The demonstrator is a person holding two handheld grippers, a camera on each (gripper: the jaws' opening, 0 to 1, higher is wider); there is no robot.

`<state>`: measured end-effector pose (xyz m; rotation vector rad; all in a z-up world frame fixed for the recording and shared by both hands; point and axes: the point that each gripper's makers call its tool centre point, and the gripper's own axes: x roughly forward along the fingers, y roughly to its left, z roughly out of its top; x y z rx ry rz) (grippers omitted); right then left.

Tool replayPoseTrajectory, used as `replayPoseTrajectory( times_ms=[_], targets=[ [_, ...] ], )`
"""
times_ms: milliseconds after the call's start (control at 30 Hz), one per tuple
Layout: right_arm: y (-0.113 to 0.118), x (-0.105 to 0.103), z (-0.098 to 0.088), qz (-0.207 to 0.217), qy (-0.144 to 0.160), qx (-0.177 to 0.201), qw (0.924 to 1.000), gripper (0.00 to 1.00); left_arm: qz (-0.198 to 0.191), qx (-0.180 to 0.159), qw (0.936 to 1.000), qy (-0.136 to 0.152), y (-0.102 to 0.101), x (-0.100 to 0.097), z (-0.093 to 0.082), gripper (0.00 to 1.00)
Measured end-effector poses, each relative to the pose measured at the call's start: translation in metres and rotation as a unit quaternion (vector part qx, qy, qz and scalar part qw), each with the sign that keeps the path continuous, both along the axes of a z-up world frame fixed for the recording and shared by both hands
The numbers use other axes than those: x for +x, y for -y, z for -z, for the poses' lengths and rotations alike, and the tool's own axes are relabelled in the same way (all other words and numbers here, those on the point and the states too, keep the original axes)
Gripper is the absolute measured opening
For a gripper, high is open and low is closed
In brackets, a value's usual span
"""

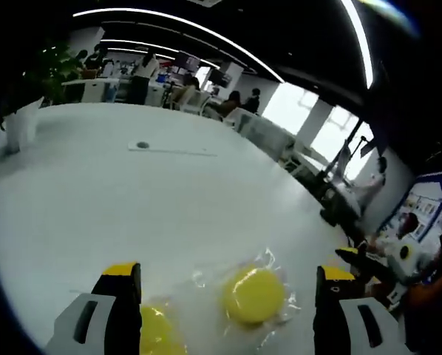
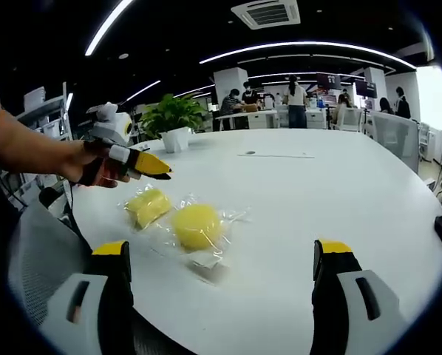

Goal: Compare the silicone blocks by pressing each to a similar depth, holding the contact briefly, and releasing to observe deformation and rebound differences across the visible hardness samples.

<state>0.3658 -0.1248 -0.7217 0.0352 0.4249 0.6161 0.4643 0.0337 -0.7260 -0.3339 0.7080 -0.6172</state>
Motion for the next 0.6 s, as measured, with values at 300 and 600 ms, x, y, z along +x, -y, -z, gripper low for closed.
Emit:
replayPoseTrajectory(
  times_ms=[300,600],
  targets=[
    [0.001,0.000,0.001,0.004,-0.002,0.000,1.0000,0.96,-0.003,-0.006,0.9987,-0.051,0.012,0.004,0.018,0.96],
    [0.000,0.001,0.001,0.002,-0.004,-0.003,1.0000,0.96,-0.025,-0.015,0.9936,-0.109,0.012,0.012,0.039,0.71]
  ],
)
